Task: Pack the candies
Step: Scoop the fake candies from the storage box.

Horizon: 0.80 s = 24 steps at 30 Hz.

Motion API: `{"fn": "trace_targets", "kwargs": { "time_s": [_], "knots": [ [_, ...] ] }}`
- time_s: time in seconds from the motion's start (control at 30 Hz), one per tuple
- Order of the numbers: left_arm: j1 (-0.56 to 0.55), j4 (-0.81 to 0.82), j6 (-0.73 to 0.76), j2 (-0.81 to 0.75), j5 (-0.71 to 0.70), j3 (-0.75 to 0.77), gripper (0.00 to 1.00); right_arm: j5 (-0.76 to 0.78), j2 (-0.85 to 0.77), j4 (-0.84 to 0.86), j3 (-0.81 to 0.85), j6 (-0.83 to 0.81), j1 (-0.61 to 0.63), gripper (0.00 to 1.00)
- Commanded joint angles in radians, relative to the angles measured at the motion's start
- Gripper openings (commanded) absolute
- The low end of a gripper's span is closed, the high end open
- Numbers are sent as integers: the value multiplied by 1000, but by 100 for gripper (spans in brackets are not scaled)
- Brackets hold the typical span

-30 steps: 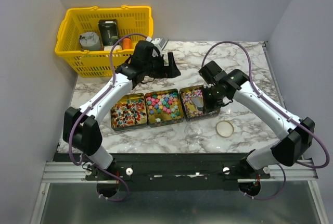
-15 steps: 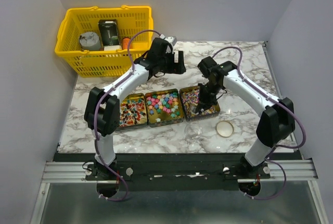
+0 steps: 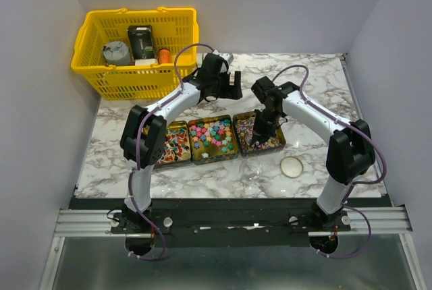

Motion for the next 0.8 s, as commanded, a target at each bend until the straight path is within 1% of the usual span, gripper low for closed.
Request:
{"fn": "trace_targets", "kwargs": {
  "time_s": [0.0, 0.13, 0.23, 0.47, 0.63, 0.77],
  "knots": [
    [-14, 18, 6, 36, 43, 13, 98, 132, 18, 42, -72, 92, -4, 0],
    [-37, -14, 13, 90, 42, 48, 97, 169, 25, 69, -95, 129, -2, 0],
    [-52, -37, 20, 101, 51, 43, 96, 180, 38, 79, -100, 140, -4, 0],
    [-54, 8, 65, -5, 39, -75, 96, 177, 51, 108, -126, 151, -4, 1],
    [-55, -48, 90, -51, -7, -121, 93, 169, 53, 130, -146, 163, -4, 0],
    [-60, -83, 81, -94, -65, -150, 92, 159, 56, 148, -155, 172, -5, 0]
  ]
}}
